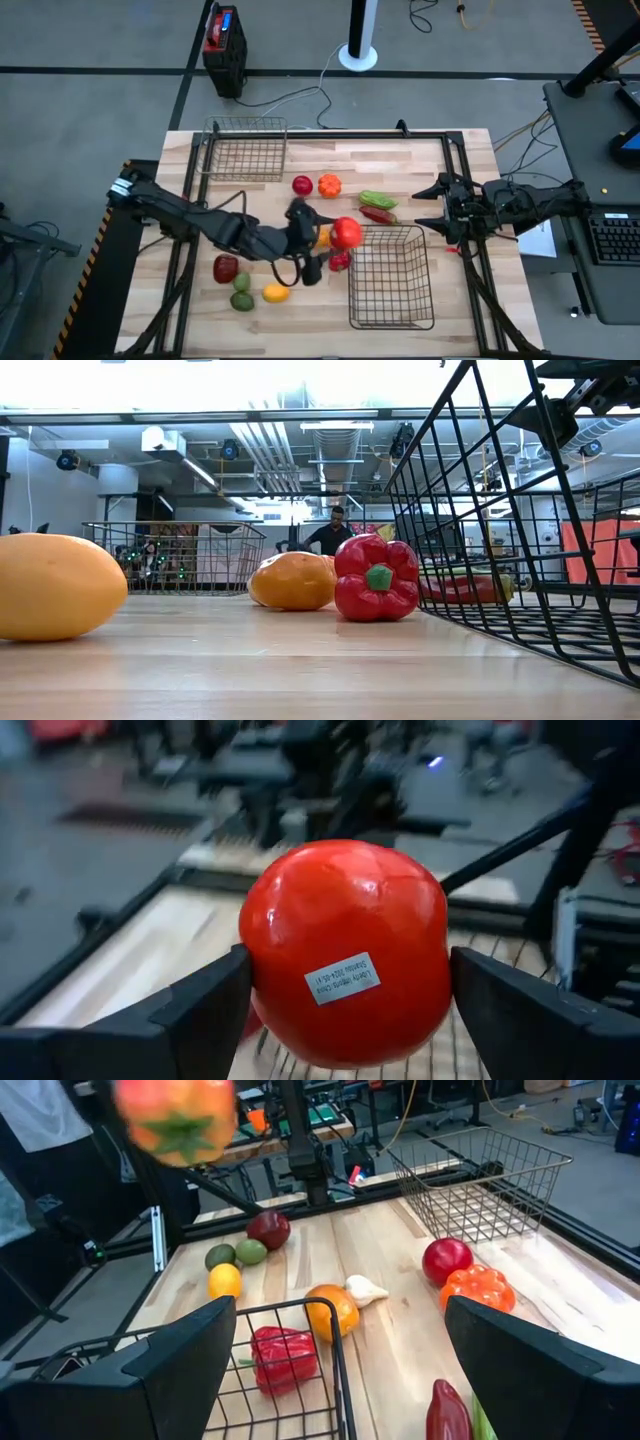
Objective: Sort produce into baskets
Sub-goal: Put the bottom red tomato into the black wire basket
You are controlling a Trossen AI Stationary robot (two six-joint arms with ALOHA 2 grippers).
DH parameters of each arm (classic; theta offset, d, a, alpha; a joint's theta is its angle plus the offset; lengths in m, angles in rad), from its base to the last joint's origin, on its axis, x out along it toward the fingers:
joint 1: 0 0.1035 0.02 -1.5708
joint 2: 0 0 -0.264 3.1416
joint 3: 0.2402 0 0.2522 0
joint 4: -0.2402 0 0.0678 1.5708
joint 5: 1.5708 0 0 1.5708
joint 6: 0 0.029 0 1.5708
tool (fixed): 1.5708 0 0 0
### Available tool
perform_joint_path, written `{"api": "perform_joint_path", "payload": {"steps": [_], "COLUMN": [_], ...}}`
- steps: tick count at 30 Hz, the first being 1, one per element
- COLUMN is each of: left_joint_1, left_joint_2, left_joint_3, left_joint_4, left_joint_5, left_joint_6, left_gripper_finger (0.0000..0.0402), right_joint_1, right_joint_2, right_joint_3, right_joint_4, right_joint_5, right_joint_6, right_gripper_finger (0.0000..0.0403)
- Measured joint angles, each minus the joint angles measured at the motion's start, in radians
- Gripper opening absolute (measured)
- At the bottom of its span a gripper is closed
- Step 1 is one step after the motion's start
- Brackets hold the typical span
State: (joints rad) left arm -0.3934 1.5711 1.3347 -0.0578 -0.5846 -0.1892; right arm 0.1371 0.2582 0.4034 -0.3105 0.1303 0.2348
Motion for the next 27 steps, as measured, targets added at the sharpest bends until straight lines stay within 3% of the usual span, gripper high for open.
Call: {"api": "perform_joint_path", "payload": {"steps": [7,19,27], "left_joint_1": [0.009,0.018,0.026], "left_joint_2": [0.096,0.245,0.327], "left_joint_3": [-0.057,-0.056,0.014], "left_joint_4": [0.294,0.319,0.311], "left_joint_5": [0.001,0.011,0.034], "left_joint_6": [0.12,0.106,0.096], "left_gripper_finger": [0.0309,0.0309,0.0309], "right_joint_1": [0.0,0.0,0.0], "right_joint_2": [-0.001,-0.001,-0.001], "right_joint_3": [0.0,0.0,0.0], "right_joint_4": [-0.001,-0.001,-0.001], "right_joint_5": [-0.003,-0.003,-0.003], "right_joint_6": [-0.005,-0.011,-0.011], "right_gripper_finger": [0.0352,0.0352,0.0352]}}
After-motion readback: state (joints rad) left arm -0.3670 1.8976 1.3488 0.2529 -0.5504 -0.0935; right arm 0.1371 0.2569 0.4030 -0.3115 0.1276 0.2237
